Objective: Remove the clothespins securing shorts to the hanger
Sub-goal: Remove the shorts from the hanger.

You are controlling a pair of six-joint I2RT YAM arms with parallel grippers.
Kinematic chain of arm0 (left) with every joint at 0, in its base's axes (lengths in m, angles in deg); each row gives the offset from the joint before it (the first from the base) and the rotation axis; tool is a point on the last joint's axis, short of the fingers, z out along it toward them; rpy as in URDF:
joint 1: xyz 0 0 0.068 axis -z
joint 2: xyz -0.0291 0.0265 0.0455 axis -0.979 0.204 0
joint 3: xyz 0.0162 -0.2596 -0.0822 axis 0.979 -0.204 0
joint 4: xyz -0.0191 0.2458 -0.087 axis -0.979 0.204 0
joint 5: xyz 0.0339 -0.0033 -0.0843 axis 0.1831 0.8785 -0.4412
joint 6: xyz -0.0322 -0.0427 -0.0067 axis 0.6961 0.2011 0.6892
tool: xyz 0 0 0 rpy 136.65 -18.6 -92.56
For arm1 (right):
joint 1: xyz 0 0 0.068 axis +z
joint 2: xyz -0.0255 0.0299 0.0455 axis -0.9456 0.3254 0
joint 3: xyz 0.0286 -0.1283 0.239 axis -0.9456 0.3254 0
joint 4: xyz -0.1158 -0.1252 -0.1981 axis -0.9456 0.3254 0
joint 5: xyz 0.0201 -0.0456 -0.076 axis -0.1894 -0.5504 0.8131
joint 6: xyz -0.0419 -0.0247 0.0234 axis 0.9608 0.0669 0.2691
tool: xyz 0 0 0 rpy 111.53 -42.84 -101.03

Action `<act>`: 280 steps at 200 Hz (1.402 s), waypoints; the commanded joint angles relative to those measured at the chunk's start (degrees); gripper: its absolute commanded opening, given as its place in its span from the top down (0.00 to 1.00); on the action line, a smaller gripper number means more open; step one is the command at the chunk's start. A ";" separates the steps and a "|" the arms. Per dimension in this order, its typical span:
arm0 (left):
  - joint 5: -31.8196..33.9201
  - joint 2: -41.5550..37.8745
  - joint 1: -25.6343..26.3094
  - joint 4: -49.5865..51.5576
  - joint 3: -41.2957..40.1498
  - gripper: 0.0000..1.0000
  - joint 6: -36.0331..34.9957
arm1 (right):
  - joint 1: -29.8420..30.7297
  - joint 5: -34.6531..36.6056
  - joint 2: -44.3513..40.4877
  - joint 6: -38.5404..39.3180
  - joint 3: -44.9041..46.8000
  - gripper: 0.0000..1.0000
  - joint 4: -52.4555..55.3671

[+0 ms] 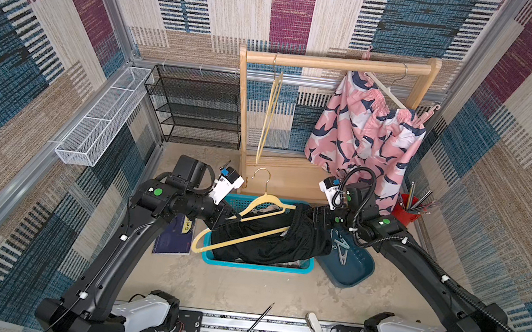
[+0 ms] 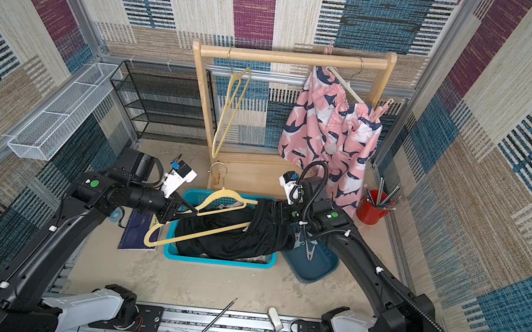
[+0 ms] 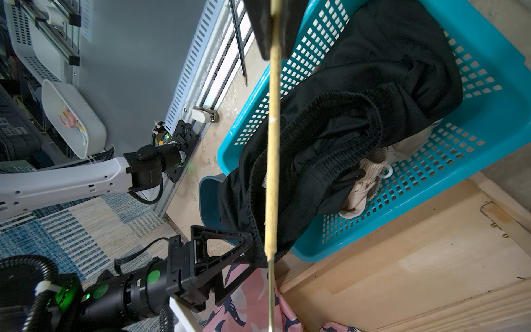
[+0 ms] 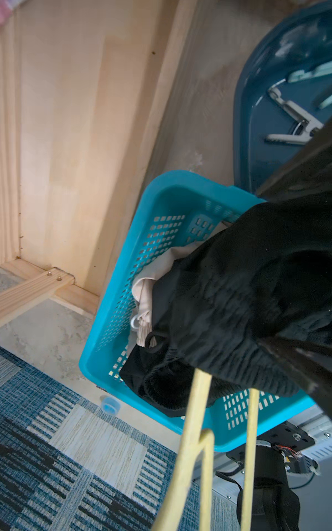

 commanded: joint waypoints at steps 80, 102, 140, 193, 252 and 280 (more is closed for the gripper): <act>3.01 -1.37 -0.01 -0.24 0.55 1.00 2.69 | -1.96 -0.75 -1.01 -1.80 1.61 1.00 -1.56; 3.64 -2.78 -0.01 -0.25 0.19 1.00 3.54 | -3.58 0.42 -1.06 -0.98 2.00 1.00 -1.29; 7.01 -5.64 -0.01 0.89 0.89 1.00 5.22 | -5.56 2.99 0.00 0.42 1.99 1.00 -0.43; 9.31 -9.25 -0.01 2.18 3.94 1.00 7.80 | -5.75 -0.35 1.17 0.68 2.45 1.00 -1.08; 6.57 -9.12 -0.01 -5.59 3.30 1.00 12.90 | -0.11 -7.03 -2.67 -4.36 2.85 1.00 -6.05; 6.06 -7.31 -0.01 -9.32 2.35 1.00 14.57 | 7.53 -6.04 -2.40 -7.50 3.11 1.00 -10.49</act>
